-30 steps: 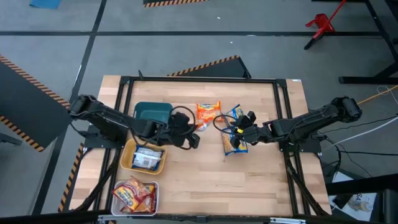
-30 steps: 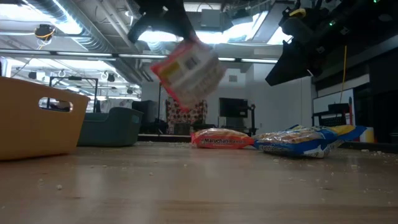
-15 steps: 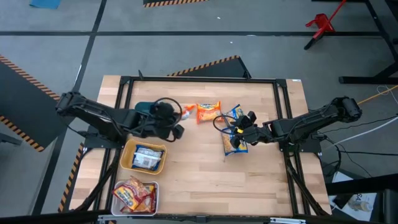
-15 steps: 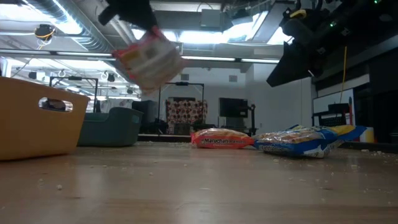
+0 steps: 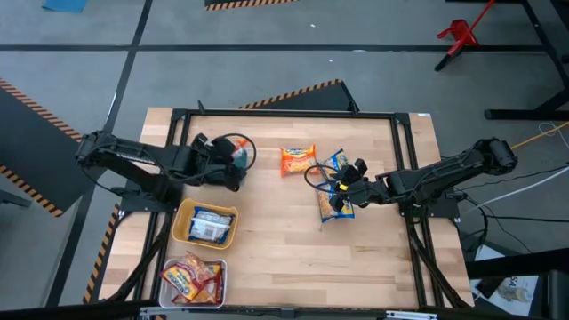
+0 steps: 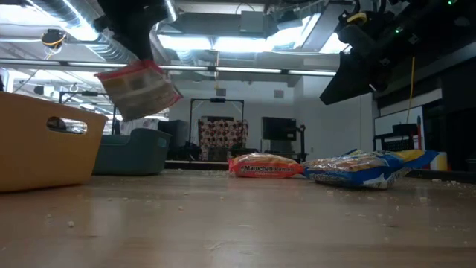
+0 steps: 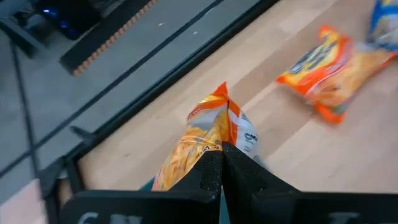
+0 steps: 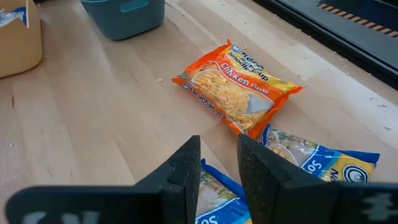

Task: Sort Maruchan noodles
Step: Put the bottom orange noodle pack into the blue bin

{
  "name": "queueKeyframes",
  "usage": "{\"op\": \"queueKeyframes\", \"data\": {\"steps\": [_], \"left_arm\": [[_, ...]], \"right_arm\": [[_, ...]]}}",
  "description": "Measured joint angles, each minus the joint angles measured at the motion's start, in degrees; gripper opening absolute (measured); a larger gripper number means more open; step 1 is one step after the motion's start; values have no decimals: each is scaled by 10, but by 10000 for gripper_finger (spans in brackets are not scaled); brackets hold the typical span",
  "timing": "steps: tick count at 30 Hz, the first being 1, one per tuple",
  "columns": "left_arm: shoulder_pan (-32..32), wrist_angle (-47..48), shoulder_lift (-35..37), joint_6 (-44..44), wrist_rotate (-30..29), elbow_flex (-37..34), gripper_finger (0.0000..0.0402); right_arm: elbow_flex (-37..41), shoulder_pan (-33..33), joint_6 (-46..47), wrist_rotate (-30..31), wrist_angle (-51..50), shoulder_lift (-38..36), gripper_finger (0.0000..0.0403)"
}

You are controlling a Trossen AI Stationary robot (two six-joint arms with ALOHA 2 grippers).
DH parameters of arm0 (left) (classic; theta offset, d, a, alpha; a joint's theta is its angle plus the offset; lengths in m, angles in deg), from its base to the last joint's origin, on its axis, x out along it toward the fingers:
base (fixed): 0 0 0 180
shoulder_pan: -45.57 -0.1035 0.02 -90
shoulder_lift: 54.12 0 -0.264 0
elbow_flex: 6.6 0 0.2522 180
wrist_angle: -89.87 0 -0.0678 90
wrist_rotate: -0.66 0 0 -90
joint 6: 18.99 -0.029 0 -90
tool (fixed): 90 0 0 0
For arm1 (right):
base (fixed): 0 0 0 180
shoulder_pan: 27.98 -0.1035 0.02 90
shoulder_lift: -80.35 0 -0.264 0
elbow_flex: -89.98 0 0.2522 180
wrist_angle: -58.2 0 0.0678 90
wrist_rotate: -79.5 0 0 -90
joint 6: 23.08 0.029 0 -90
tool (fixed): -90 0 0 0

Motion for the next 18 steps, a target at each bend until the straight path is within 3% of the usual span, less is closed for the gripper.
{"op": "queueKeyframes", "data": {"steps": [6, 18], "left_arm": [[-6, 8, 0, 0, -26, -27, 0], [-5, -48, -1, 63, -15, -170, 0]], "right_arm": [[0, 0, 0, 0, 0, 3, 94], [0, 0, 26, -7, 4, 54, 94]]}}
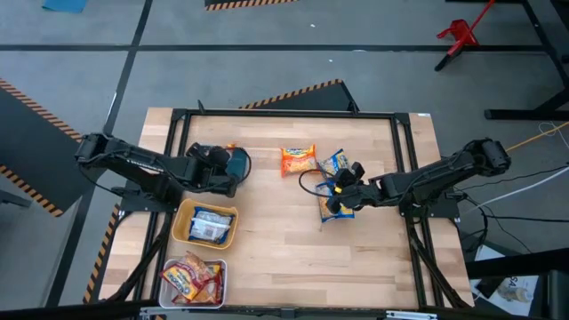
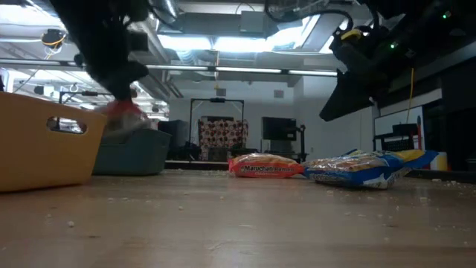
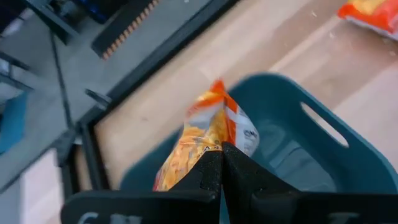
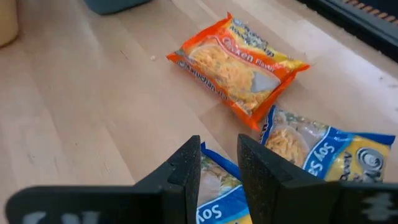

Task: Sort Maruchan noodles
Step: Put the bottom orange noodle pack into the blue bin

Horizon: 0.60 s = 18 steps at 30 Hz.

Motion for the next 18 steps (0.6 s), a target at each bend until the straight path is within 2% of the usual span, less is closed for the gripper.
{"op": "queueKeyframes", "data": {"steps": [8, 12, 14, 18], "left_arm": [[0, -107, 0, -5, 68, -76, 6], [1, -149, 0, -62, 138, -103, 36], [4, -163, 0, -63, 165, -107, 56], [13, -191, 0, -68, 177, -109, 92]], "right_arm": [[0, 0, 4, 0, 3, 8, 94], [0, 0, 1, -22, 4, 8, 95], [0, 0, -7, -38, 4, 8, 98], [0, 0, -13, -62, 4, 8, 115]]}}
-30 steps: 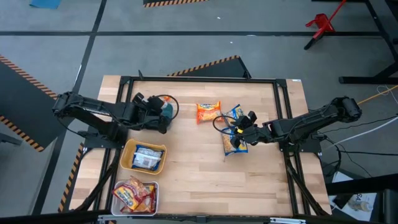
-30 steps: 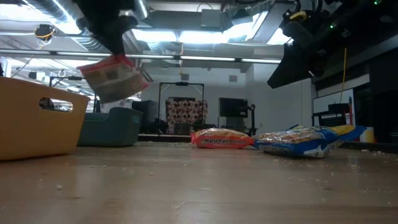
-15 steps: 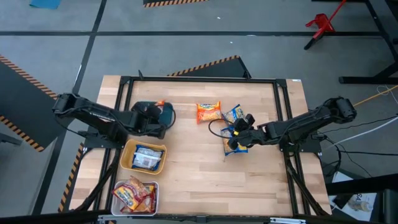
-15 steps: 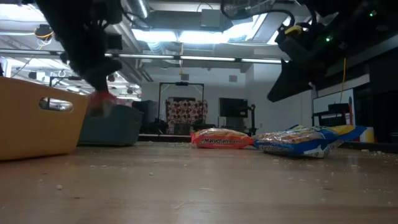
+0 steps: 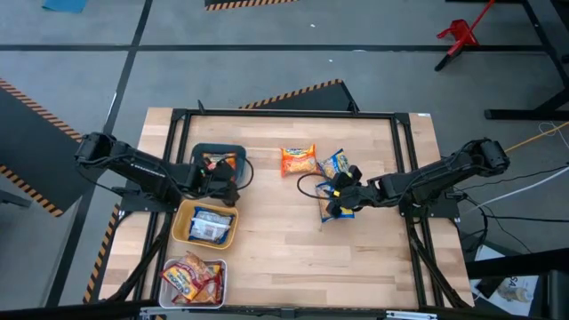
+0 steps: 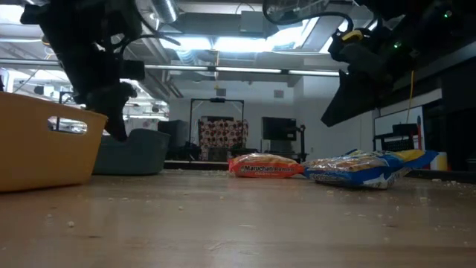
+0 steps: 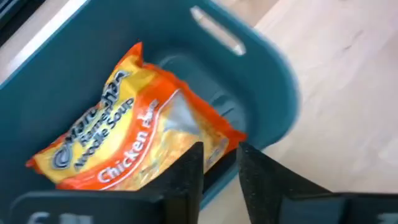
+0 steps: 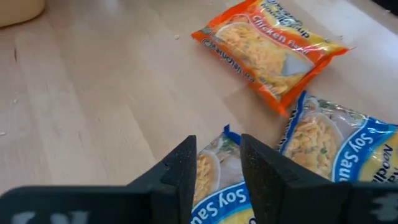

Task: Sort Maruchan noodles
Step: Put the bottom orange noodle pack into the blue bin, then put the orange noodle pack into the blue bin

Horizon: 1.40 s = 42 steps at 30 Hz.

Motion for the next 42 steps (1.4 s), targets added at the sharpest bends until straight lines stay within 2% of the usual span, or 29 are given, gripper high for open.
{"op": "queueKeyframes", "data": {"steps": [5, 8, 12, 17, 19, 22, 25, 28, 31, 34, 42], "left_arm": [[7, -52, 2, -38, 44, 10, 131], [7, -59, 2, -55, 84, 42, 148], [7, -58, 2, -57, 98, 100, 155], [7, -60, 2, -91, 80, 189, 154], [7, -74, 3, -102, 53, 218, 154], [10, -129, 3, -122, 21, 236, 153], [10, -178, 3, -153, 19, 236, 153], [10, -186, -1, -163, 18, 236, 153], [11, -180, -5, -160, 20, 229, 153], [16, -185, -12, -138, 20, 217, 153], [32, -204, -32, -110, 19, 182, 154]], "right_arm": [[0, 0, -1, -3, 0, 0, 148], [0, 0, -16, -3, 8, 0, 166], [0, 2, -66, 28, 28, 0, 179], [0, 40, -106, 116, 60, 9, 181], [0, 75, -125, 123, 86, 23, 181], [0, 144, -151, 67, 145, 57, 182], [-1, 213, -153, 0, 207, 103, 182], [0, 264, -150, -34, 254, 147, 182], [-1, 293, -150, -98, 306, 182, 182], [-3, 293, -152, -156, 324, 211, 182], [-32, 216, -186, -232, 331, 263, 182]]}}
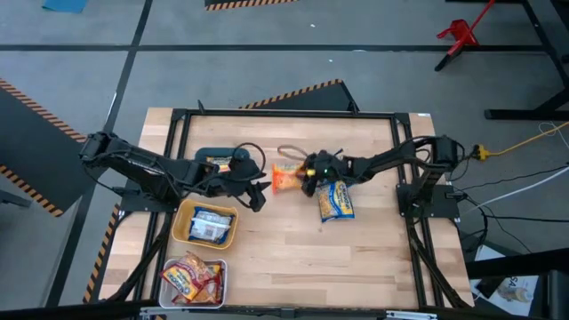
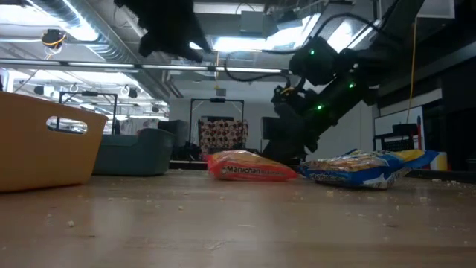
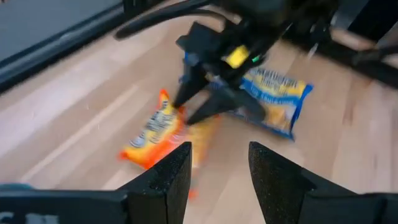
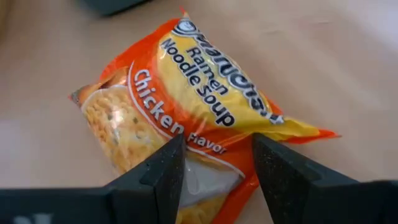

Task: Sort Maruchan noodles
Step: Put the orange noodle pack into the blue bin

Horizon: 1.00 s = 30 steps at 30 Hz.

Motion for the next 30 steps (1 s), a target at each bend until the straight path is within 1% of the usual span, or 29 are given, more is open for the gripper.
{"op": "queueKeyframes", "data": {"steps": [3, 6, 9, 13, 18, 23, 30], "left_arm": [[7, 8, -20, 10, 3, -7, 154], [17, -3, -49, 26, 2, -7, 155], [35, -33, -96, 28, 4, -7, 155], [53, -69, -168, 28, 2, -7, 155], [56, -82, -239, 7, 4, -7, 155], [56, -84, -260, -8, 32, -7, 155], [58, -113, -254, -51, 79, 5, 156]], "right_arm": [[-4, -38, -7, -3, -7, 1, 182], [-12, -70, 8, 24, -15, 2, 182], [-20, -91, 21, 49, -23, 3, 182], [-25, -106, 21, 67, -30, 3, 182], [-26, -112, 21, 53, -52, 3, 182], [-27, -122, -16, 23, -94, 1, 182], [-27, -136, -46, 19, -103, 1, 182]]}}
